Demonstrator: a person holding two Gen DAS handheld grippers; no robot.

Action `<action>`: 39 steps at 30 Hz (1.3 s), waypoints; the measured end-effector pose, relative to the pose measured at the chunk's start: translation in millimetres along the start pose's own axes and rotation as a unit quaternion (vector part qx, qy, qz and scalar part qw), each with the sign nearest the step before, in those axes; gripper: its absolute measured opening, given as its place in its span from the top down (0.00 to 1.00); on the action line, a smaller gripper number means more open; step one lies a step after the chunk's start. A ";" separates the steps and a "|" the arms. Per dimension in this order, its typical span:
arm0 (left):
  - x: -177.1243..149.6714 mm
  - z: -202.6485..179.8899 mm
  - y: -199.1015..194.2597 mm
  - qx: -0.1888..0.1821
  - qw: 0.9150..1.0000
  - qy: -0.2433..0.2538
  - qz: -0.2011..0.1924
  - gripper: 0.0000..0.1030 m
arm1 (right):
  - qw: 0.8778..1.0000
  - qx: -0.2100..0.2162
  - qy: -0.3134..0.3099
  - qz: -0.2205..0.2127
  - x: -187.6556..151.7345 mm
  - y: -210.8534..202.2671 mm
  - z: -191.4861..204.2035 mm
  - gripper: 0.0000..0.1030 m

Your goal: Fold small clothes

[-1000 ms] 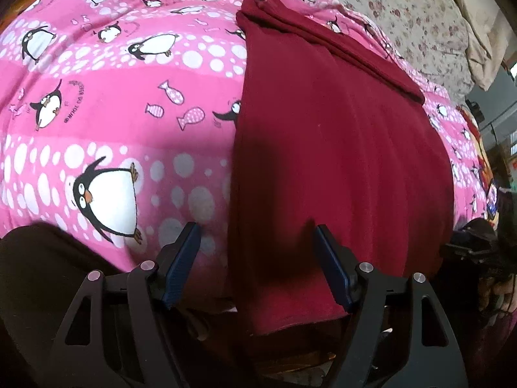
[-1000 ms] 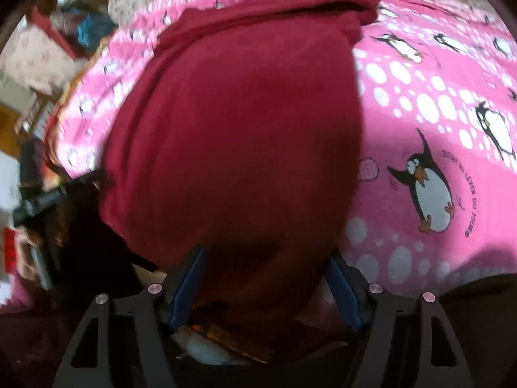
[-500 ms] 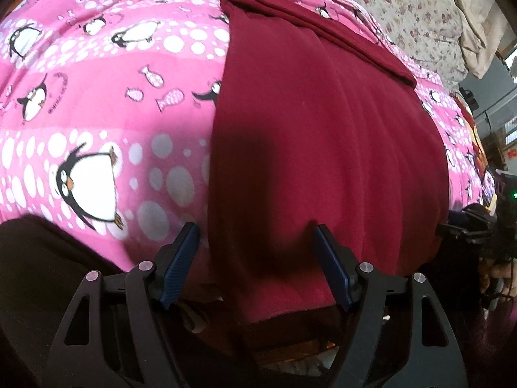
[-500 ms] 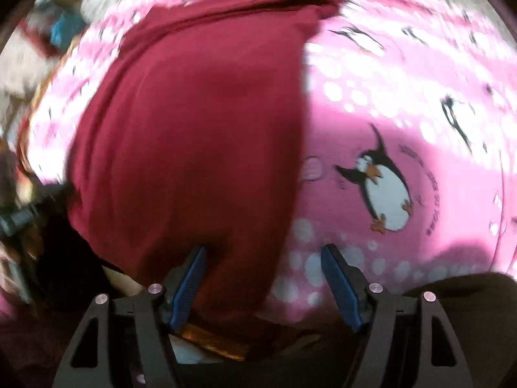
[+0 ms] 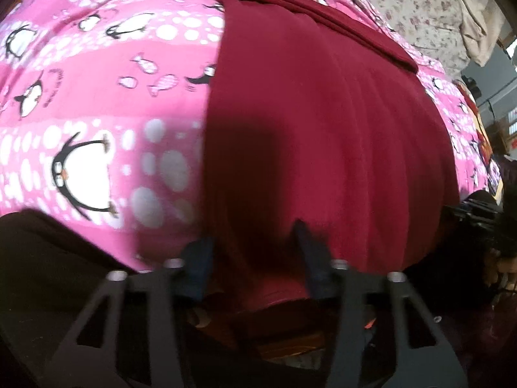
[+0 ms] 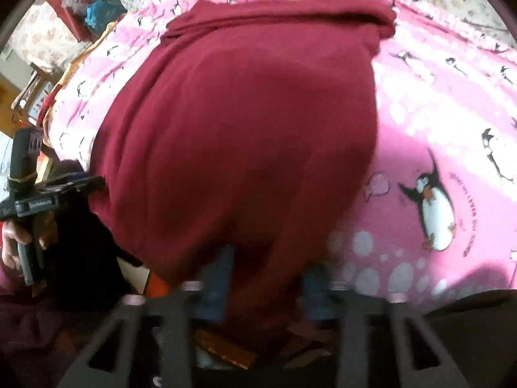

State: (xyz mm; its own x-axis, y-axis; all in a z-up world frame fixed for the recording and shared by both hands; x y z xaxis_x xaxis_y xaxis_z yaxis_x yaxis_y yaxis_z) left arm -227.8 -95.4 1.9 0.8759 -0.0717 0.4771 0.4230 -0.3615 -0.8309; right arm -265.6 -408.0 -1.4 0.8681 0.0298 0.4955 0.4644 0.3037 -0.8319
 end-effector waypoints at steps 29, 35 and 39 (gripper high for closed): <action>225.1 -16.1 -7.1 -0.048 0.979 -0.004 -0.198 0.94 | 0.952 0.116 0.165 -0.230 182.0 -43.5 -74.5 0.89; 285.3 -8.8 43.8 0.009 0.979 -0.015 -0.201 0.94 | 0.947 0.075 0.214 -0.230 233.6 4.0 -119.6 0.89; 311.8 3.8 76.9 0.018 0.981 -0.044 -0.188 0.94 | 0.940 0.050 0.257 -0.220 244.6 39.2 -145.2 0.89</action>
Point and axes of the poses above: each gripper's, at about its wrist camera, not at the fingertips, and y roughly the way its jaws point, z to its left, x to its top, the point moved 1 cm from there along y, roughly the way its jaws point, and after that the axes turned 11 degrees about -z, right-handed, at the moved point
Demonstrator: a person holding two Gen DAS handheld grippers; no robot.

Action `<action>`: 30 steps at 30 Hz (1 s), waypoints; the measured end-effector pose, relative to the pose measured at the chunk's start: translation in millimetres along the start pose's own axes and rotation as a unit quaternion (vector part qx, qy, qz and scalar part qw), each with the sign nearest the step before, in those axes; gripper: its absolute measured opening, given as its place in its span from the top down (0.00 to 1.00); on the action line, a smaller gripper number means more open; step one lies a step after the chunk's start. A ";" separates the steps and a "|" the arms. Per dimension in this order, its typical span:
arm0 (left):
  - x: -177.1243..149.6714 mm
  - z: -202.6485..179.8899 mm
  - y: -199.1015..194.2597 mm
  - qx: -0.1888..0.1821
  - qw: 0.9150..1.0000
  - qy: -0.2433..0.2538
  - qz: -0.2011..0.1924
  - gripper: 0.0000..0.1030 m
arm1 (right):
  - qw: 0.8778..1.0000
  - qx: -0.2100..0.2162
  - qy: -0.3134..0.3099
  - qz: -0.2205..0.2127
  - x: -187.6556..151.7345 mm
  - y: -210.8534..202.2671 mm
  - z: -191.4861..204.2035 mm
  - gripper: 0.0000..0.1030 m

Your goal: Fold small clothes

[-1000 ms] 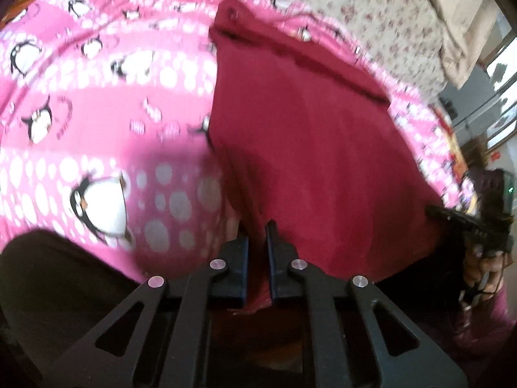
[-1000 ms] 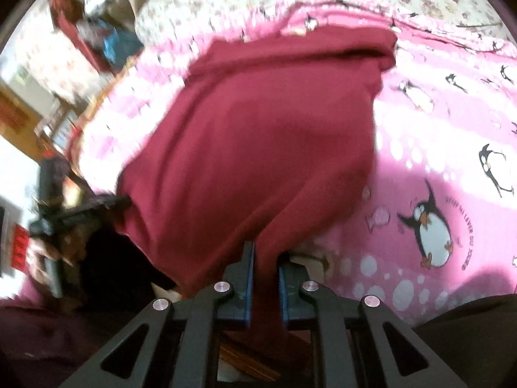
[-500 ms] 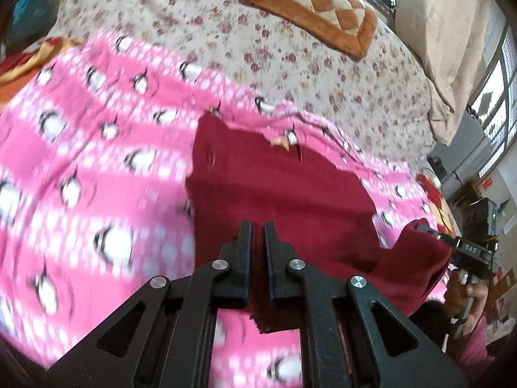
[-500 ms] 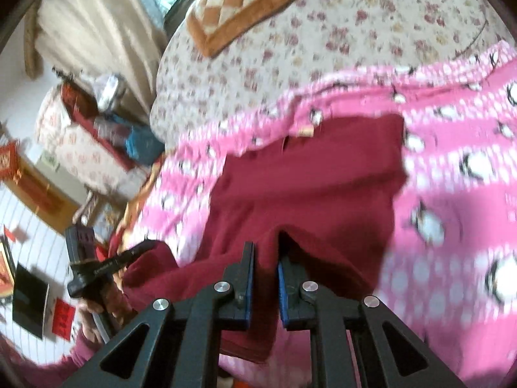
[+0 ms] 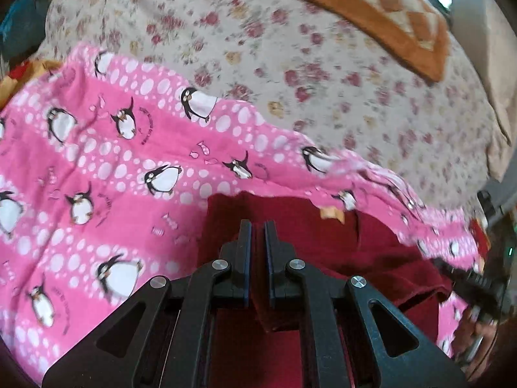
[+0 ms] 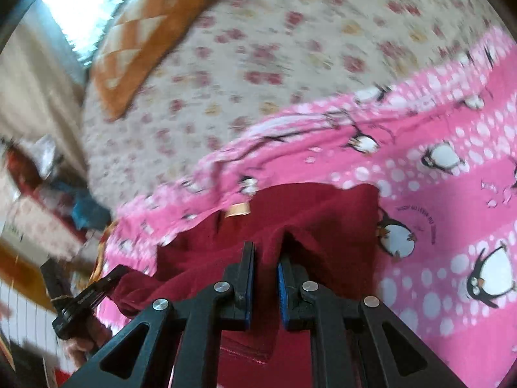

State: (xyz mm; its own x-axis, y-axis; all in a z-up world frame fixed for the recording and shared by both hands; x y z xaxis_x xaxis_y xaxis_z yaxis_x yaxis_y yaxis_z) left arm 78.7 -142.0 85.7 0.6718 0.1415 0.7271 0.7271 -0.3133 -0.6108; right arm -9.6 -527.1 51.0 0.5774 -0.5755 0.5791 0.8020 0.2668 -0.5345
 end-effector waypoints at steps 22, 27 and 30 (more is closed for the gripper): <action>-48.0 21.1 53.1 0.059 0.993 0.034 0.099 0.38 | 0.981 -0.108 -0.146 0.063 -11.7 80.2 7.0 0.38; -36.1 24.1 34.0 0.057 0.995 0.036 0.075 0.38 | 0.983 -0.095 -0.155 0.009 5.6 32.3 16.4 0.36; -26.4 24.2 28.0 0.049 0.996 0.030 0.061 0.38 | 0.976 -0.125 -0.176 0.002 13.2 25.0 14.5 0.35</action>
Point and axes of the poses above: each gripper's, at about its wrist camera, not at the fingertips, and y roughly the way its jaws point, z to its left, x to its top, the point moved 1 cm from there along y, roughly the way its jaws point, and after that the axes turned 11 degrees about -z, right-handed, at the moved point
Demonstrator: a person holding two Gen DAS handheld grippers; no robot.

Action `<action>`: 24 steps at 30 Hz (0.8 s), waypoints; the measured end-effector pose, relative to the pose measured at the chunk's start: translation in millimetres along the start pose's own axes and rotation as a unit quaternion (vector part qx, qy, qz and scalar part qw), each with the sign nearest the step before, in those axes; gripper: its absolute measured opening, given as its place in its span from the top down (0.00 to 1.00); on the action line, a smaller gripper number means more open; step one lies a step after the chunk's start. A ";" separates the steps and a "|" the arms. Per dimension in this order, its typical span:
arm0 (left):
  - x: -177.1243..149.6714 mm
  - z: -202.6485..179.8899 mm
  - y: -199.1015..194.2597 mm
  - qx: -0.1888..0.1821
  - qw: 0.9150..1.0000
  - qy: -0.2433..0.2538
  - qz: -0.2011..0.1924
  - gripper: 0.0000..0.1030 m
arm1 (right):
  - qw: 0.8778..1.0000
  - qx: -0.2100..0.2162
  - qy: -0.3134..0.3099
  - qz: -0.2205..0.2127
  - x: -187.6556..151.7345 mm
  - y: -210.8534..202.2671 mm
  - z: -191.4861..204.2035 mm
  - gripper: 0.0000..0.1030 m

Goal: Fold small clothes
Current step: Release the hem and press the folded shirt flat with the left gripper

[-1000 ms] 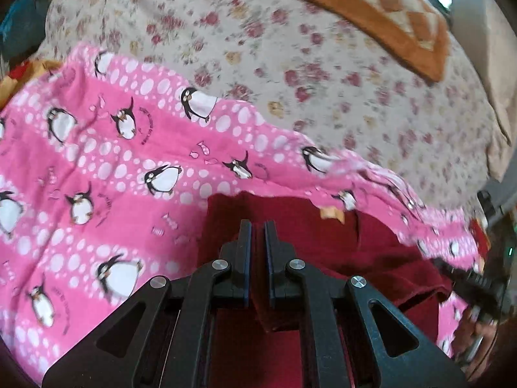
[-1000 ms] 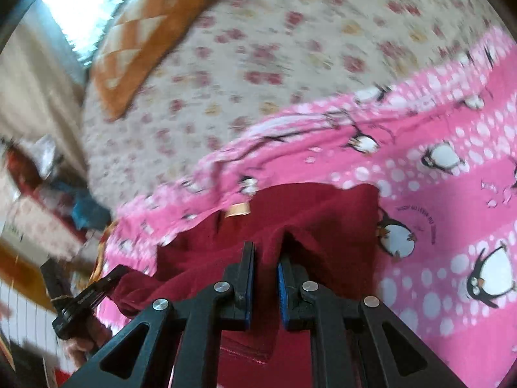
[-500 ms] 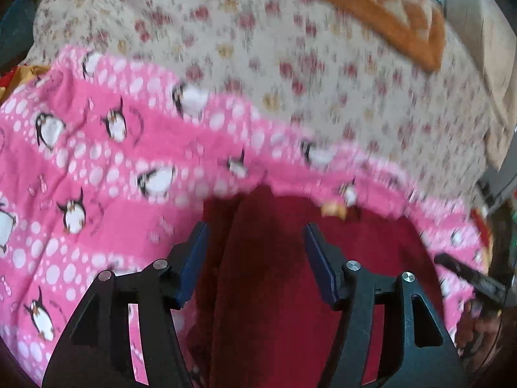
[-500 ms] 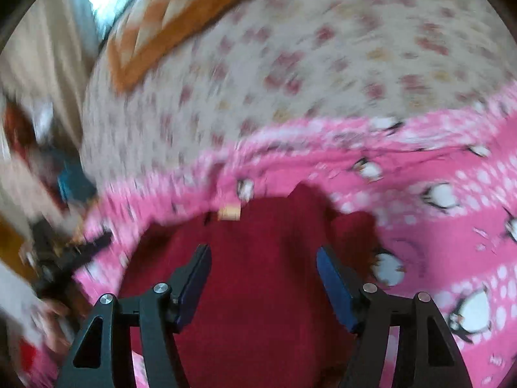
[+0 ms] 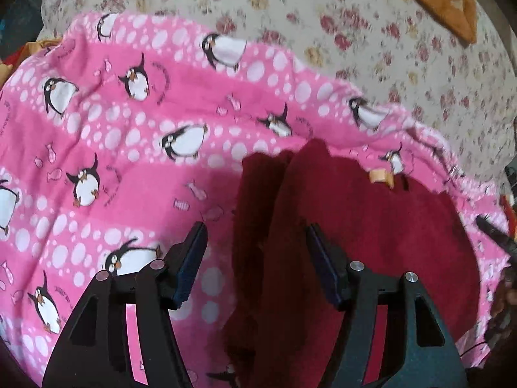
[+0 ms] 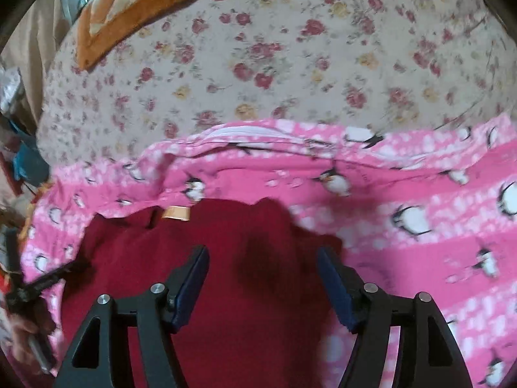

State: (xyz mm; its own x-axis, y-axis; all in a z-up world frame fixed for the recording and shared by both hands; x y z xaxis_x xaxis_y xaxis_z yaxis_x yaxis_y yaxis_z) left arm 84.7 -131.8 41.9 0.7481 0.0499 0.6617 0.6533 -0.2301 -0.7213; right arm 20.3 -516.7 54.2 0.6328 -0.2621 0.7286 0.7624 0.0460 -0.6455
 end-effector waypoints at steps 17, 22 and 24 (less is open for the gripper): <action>-1.9 8.2 -10.8 0.000 1.000 -0.014 0.010 0.38 | 0.998 -0.040 -0.016 0.041 1.4 39.3 -18.1 0.89; -20.0 6.3 -53.6 -0.036 0.999 -0.012 -0.004 0.38 | 0.999 -0.016 -0.010 0.035 -10.0 -18.8 -14.5 0.62; -33.5 2.5 -64.5 -0.042 0.999 -0.008 -0.006 0.38 | 0.999 0.001 -0.031 0.039 -25.4 -38.6 -3.6 0.62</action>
Point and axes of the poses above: each gripper's, at about its wrist camera, not at the fingertips, and y roughly the way its jaws point, z to its left, x to its top, the point moved 1 cm from there along y, roughly the way its jaws point, and after that the axes turned 11 degrees about -z, right-handed, at the moved point
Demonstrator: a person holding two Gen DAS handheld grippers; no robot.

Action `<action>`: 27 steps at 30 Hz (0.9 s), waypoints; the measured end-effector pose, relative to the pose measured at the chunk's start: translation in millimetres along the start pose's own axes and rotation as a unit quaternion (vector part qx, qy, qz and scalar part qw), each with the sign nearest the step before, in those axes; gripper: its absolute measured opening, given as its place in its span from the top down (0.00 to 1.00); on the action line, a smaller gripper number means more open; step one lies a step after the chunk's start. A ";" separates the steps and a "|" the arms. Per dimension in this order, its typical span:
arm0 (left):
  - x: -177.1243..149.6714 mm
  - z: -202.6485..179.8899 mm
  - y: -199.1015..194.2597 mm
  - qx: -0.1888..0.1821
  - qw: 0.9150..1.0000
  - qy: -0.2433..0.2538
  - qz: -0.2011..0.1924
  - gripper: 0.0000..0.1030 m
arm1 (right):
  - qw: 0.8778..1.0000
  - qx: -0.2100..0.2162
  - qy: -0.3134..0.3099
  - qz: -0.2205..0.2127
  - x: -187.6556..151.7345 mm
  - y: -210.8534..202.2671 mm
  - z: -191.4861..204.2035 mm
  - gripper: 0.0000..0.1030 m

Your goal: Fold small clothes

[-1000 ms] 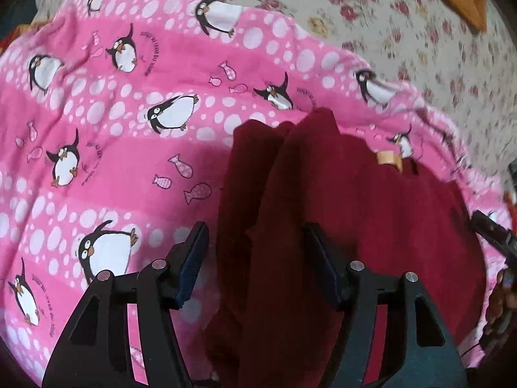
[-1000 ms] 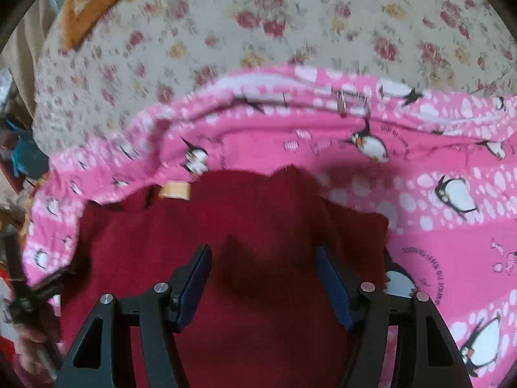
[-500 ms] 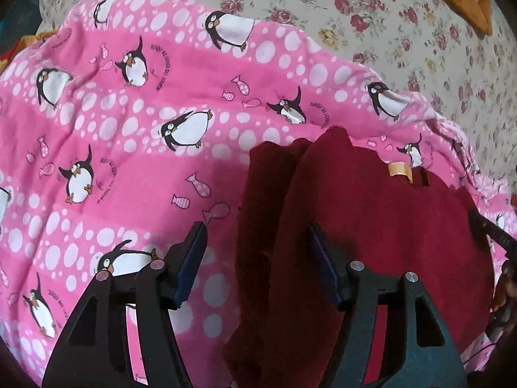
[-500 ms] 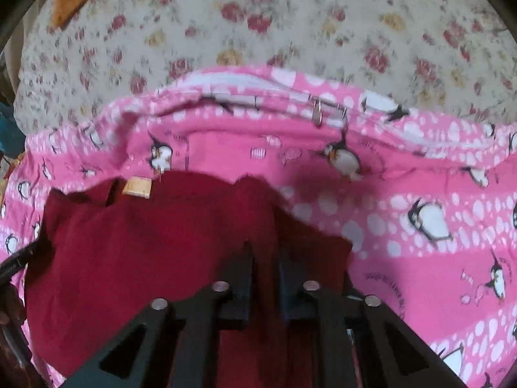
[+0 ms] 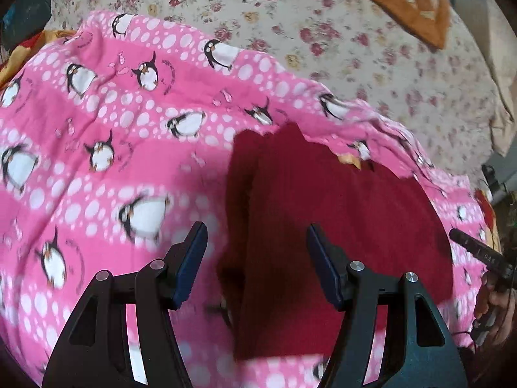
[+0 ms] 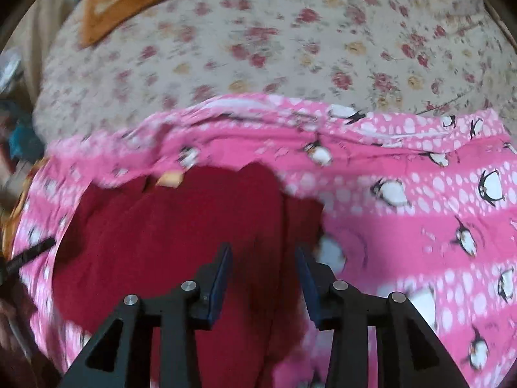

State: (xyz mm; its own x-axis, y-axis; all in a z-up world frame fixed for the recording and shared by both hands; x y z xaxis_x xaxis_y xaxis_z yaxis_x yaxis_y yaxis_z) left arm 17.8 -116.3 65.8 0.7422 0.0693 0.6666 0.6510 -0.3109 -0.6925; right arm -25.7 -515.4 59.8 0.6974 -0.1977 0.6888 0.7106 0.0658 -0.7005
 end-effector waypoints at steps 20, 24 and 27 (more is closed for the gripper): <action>-64.1 26.4 -2.3 0.002 0.998 -0.068 0.003 0.37 | 0.995 -0.039 -0.034 0.088 -68.8 -3.7 30.6 0.53; -66.5 30.1 -0.6 -0.014 0.997 -0.072 -0.015 0.35 | 0.998 -0.020 -0.026 0.051 -48.3 -18.8 53.4 0.52; -65.3 30.3 0.4 -0.020 0.997 -0.070 -0.021 0.35 | 0.999 0.021 -0.033 0.024 -29.2 -14.2 92.0 0.48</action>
State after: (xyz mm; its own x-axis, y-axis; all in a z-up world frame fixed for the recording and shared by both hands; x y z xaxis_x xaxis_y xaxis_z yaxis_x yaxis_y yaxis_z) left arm -25.6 -92.2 13.6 0.7312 0.2139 0.6477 0.6771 -0.3432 -0.6510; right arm -47.6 -420.5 66.7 0.7350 -0.1283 0.6658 0.6778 0.1145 -0.7262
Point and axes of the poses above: each gripper's, at about its wrist camera, not at the fingertips, and y roughly the way its jaws point, z to its left, x to its top, the point moved 1 cm from there along y, roughly the way its jaws point, and after that the axes turned 11 degrees about -z, right-handed, at the moved point
